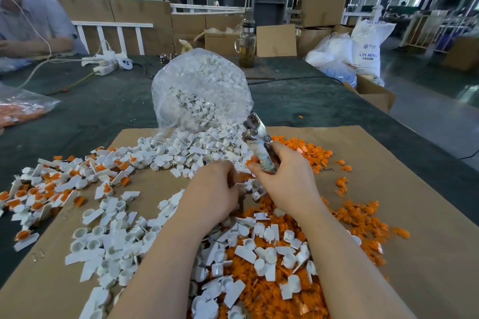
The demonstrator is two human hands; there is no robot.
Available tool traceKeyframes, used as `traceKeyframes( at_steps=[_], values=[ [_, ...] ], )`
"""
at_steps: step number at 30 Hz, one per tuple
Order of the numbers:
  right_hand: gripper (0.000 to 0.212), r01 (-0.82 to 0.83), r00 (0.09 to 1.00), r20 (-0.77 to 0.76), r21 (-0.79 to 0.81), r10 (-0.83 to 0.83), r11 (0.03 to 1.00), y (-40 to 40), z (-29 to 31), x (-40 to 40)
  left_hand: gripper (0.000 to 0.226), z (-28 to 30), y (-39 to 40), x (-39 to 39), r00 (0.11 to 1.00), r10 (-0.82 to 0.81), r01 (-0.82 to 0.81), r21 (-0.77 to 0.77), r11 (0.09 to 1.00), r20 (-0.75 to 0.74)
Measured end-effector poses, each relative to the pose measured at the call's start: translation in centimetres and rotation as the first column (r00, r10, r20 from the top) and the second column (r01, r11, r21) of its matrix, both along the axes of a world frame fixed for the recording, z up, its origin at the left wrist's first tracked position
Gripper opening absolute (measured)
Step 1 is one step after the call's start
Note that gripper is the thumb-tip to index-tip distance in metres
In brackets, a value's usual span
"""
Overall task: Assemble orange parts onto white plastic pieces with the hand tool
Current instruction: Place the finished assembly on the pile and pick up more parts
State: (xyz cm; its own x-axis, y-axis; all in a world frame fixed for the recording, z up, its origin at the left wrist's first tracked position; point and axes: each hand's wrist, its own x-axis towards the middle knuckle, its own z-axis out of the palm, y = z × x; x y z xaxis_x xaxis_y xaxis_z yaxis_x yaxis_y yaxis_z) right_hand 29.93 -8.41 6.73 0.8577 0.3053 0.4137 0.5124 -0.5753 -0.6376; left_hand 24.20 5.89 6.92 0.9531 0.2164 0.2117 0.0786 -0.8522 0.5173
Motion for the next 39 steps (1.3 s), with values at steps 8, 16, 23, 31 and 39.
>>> traceKeyframes(
  at_steps=[8,16,23,31,39],
  values=[
    [0.014,-0.043,0.999,0.002,0.035,0.043,0.998,0.0,0.1,-0.1,0.018,1.3,-0.1,-0.2,0.989,0.141,-0.107,-0.424,0.9,0.051],
    [0.021,-0.029,1.0,0.001,0.084,0.029,0.996,0.0,0.2,-0.2,0.011,1.7,-0.1,-0.2,0.969,0.244,-0.097,-0.838,0.538,0.045],
    [0.016,-0.02,1.0,-0.004,0.11,0.021,0.994,0.0,0.2,-0.3,0.011,2.1,0.0,-0.5,0.971,0.234,-0.055,-0.91,0.411,0.047],
    [0.016,-0.007,0.999,0.046,0.105,0.002,0.994,0.2,0.3,-0.6,0.009,2.2,-0.5,-0.7,0.976,0.207,-0.035,-0.89,0.455,0.067],
    [0.018,0.033,0.994,0.1,0.104,-0.043,0.994,0.2,0.2,-0.6,0.014,2.3,-0.9,-0.8,0.97,0.216,-0.038,-0.817,0.575,0.107]
  ],
)
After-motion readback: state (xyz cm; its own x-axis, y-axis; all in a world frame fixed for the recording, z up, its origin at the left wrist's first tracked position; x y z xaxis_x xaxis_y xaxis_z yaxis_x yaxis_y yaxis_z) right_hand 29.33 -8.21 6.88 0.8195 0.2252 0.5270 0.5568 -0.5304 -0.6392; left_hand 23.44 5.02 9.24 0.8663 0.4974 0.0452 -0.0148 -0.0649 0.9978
